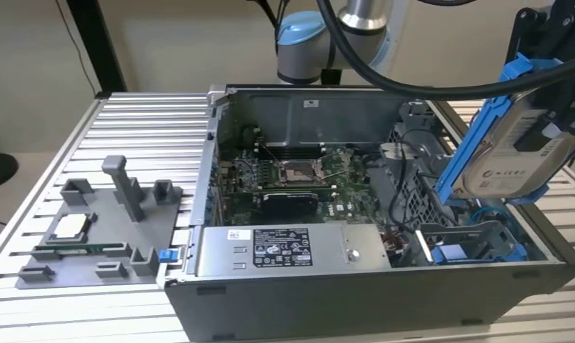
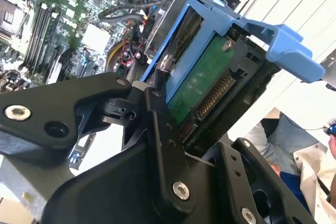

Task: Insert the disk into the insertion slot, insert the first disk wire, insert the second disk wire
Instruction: 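Insert the disk into the insertion slot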

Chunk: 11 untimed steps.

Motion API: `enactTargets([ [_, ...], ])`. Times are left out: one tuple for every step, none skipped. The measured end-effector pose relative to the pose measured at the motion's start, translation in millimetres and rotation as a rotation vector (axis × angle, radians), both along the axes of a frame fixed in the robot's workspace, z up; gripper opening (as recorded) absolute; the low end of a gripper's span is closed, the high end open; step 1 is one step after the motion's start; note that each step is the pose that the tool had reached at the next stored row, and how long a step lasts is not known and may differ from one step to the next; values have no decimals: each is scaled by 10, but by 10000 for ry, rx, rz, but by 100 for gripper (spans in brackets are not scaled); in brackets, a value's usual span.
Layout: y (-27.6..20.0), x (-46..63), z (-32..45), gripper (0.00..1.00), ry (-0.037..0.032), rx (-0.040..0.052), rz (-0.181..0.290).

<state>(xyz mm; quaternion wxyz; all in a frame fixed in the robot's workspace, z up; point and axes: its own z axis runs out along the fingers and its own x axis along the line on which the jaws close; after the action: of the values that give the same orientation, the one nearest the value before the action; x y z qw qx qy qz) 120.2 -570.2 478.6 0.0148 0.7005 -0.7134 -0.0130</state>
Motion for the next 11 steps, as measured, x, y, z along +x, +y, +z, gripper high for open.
enactTargets([
  [0, 0, -1, 0, 0, 1, 0],
  [0, 0, -1, 0, 0, 2, 0],
  [0, 0, -1, 0, 0, 2, 0],
  [0, 0, -1, 0, 0, 0, 0],
  [0, 0, -2, 0, 0, 1, 0],
  [0, 0, -4, 0, 0, 1, 0],
  [0, 0, -5, 0, 0, 1, 0],
  [0, 0, -8, 0, 0, 2, 0],
  [0, 0, -10, 0, 0, 1, 0],
  [0, 0, -12, 0, 0, 1, 0],
  [0, 0, -15, 0, 0, 1, 0],
])
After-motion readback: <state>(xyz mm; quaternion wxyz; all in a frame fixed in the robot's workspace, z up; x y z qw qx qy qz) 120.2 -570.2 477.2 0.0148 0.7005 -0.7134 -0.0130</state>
